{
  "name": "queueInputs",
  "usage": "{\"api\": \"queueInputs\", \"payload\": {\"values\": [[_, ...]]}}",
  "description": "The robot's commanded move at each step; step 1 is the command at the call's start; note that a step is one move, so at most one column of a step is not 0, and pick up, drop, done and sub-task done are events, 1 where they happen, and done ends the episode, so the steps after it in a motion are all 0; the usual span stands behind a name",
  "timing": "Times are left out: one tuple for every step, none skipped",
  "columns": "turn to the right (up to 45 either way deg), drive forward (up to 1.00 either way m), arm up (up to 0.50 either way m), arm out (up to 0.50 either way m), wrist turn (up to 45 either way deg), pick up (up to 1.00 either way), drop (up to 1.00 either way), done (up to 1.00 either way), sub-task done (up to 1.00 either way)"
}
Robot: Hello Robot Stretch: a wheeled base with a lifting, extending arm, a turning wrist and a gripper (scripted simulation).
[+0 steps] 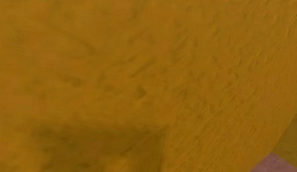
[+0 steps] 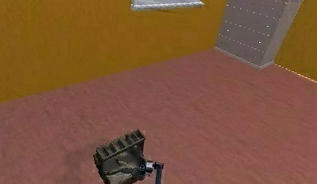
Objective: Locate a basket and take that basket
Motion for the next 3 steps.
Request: {"api": "queueInputs", "payload": {"values": [[0.0,0.0,-0.3,0.0,0.0,0.0,0.0,0.0,0.0],[0.0,0.0,0.0,0.0,0.0,1.0,0.0,0.0,0.0],[0.0,0.0,0.1,0.0,0.0,0.0,0.0,0.0,0.0]]}}
